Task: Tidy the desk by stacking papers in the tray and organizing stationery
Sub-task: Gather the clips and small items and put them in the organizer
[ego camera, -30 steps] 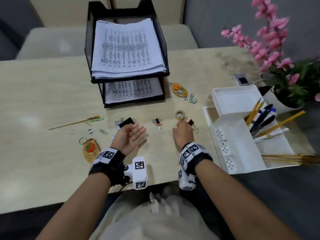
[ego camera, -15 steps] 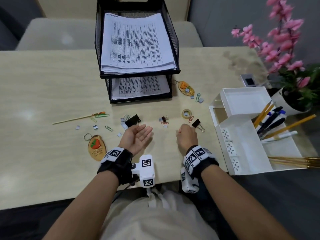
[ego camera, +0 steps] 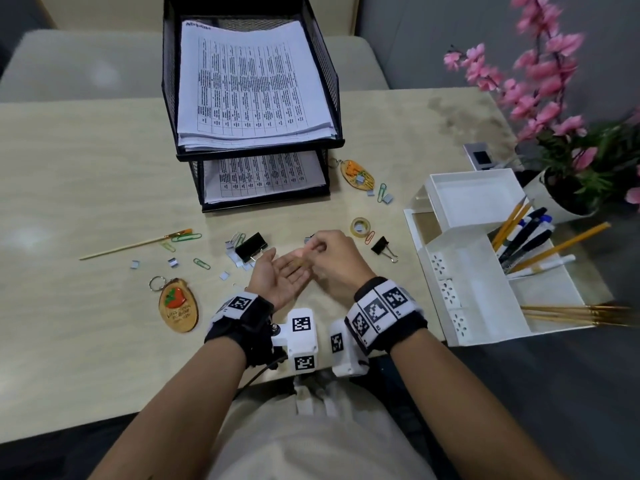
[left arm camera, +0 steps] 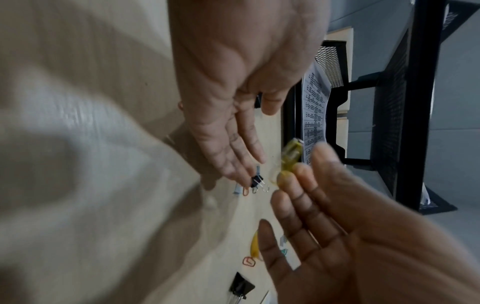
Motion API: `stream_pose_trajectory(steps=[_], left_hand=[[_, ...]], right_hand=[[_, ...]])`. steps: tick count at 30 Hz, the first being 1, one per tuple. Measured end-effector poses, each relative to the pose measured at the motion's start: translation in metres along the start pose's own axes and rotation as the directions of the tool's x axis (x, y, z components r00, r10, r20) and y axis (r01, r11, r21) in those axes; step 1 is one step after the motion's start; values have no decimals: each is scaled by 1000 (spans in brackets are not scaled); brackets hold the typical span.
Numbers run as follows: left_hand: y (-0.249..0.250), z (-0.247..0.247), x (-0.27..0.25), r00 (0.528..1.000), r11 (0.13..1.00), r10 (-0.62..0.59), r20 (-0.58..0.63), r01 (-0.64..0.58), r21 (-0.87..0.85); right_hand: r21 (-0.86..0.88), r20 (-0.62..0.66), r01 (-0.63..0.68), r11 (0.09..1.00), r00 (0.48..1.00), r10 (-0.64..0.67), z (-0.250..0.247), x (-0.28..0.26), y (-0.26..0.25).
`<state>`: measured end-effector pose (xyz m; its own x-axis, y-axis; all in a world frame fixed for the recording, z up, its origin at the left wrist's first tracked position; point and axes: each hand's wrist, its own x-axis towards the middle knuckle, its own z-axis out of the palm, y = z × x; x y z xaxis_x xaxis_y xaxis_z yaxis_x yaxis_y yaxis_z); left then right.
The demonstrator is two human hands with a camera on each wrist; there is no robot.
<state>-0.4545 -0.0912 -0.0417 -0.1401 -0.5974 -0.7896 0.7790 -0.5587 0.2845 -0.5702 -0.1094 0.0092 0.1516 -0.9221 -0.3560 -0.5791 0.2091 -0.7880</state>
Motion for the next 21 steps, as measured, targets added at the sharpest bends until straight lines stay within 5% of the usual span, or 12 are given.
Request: stream_pose_trajectory(steps=[2,6,14,21], left_hand=[[3,2,4,1000,1000,-17,-20,16,-24],[15,3,9,999,998,-51,-14,51,26],[24,19,14,999,989,-27,32,22,143],[33,44,29,999,990,51,-3,-50,134]], right_hand=[[6,-99,-80,997,992,80,-16,11,8],[-157,-395,-355,922,878,271,-50,40,41],[-368,-383,-447,815,872,305,-40,54,68],[-328,-332,-460,825,874,355,-48,54,63]])
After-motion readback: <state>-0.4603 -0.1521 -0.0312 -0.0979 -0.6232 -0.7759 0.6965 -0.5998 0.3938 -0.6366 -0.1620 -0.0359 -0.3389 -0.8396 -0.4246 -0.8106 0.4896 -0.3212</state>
